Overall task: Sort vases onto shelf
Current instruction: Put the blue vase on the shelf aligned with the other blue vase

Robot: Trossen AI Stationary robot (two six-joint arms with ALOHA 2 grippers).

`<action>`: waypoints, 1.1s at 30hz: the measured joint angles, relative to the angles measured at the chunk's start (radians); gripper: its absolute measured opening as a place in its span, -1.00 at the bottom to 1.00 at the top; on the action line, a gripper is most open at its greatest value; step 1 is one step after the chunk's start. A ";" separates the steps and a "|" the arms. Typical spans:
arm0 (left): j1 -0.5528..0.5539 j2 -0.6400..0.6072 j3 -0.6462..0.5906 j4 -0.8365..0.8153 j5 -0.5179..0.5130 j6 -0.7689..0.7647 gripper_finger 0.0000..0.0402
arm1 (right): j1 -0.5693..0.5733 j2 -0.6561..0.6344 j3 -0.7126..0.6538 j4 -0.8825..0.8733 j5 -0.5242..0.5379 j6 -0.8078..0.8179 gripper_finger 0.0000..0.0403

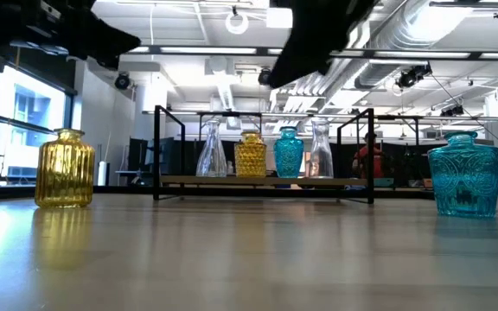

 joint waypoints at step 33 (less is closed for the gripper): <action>-0.296 0.180 0.362 -0.649 -0.315 -0.305 -0.87 | -0.225 0.405 0.001 0.928 -0.515 -0.403 -1.00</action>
